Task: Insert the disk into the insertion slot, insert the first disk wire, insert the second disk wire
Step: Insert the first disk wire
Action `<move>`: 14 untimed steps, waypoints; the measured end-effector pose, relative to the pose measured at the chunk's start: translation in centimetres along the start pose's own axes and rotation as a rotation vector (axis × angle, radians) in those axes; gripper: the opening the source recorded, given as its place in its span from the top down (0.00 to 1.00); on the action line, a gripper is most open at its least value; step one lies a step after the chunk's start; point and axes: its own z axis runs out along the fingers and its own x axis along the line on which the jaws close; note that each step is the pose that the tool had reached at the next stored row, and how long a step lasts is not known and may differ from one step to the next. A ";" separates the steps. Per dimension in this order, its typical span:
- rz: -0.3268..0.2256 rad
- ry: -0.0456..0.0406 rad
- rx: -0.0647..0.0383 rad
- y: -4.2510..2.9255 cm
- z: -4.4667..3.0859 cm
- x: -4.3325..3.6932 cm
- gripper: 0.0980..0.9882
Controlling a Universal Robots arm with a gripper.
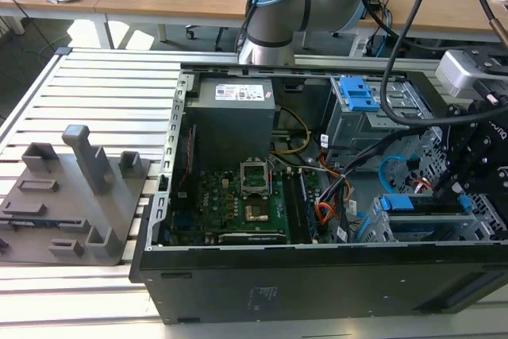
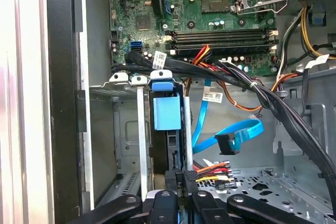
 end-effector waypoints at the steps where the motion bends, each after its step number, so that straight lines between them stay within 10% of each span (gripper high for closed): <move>1: 0.000 -0.0031 0.000 -0.01 0.01 0.01 0.92; 14: -0.001 -0.0085 -0.003 -0.23 0.75 -0.03 0.92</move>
